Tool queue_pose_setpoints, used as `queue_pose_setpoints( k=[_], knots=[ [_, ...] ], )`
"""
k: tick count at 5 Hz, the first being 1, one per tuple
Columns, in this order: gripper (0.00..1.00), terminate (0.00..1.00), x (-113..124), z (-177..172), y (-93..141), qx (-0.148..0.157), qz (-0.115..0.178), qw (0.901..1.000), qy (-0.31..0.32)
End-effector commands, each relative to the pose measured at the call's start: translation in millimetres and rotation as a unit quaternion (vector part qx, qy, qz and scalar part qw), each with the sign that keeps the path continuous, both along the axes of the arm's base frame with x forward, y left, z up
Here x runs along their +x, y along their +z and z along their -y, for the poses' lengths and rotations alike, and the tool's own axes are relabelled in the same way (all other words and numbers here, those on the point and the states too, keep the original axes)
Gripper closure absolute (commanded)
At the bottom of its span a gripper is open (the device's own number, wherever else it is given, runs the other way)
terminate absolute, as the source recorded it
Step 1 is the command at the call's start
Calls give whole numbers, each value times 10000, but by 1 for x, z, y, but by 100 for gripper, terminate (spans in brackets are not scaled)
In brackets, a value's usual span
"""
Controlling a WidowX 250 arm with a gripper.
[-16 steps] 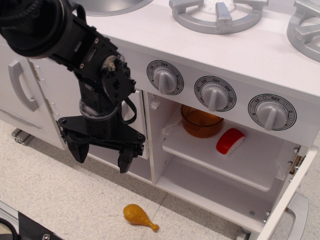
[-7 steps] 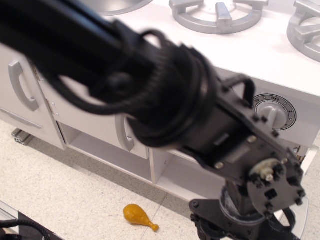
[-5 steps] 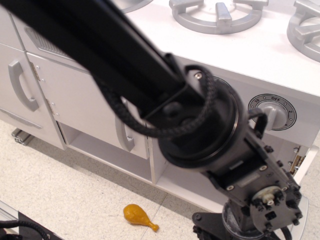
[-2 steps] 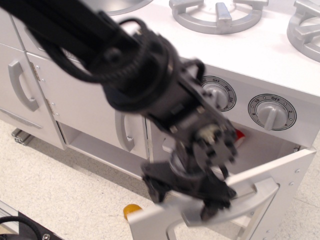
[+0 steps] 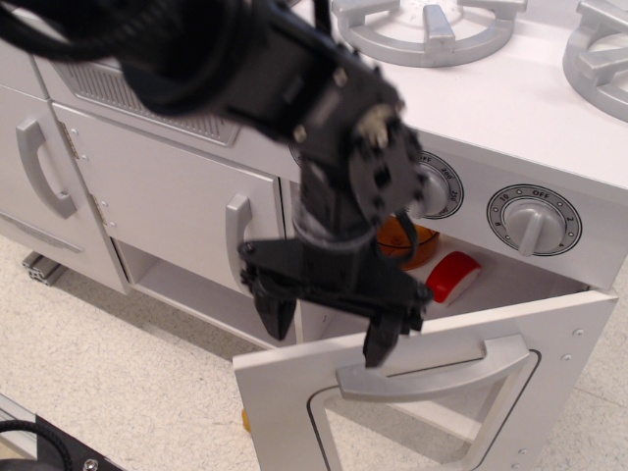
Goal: Close oven
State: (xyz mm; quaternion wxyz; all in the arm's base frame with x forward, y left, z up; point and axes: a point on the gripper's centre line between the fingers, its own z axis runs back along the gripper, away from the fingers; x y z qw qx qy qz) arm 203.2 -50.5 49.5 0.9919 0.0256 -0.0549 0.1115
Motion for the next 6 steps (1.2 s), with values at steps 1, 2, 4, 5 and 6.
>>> queue_pose_setpoints(
  k=[1,2,4,5,6],
  knots=[
    [0,0,-27,14,-13,180,6,9998,-109],
    [0,0,-30,17,-43,211,42,9997,-103],
    [0,0,-6,2,-66,510,473,9970,340],
    [0,0,10,-7,-66,456,556,9960,532],
    [0,0,28,-17,-61,376,777,9932,777]
  ],
)
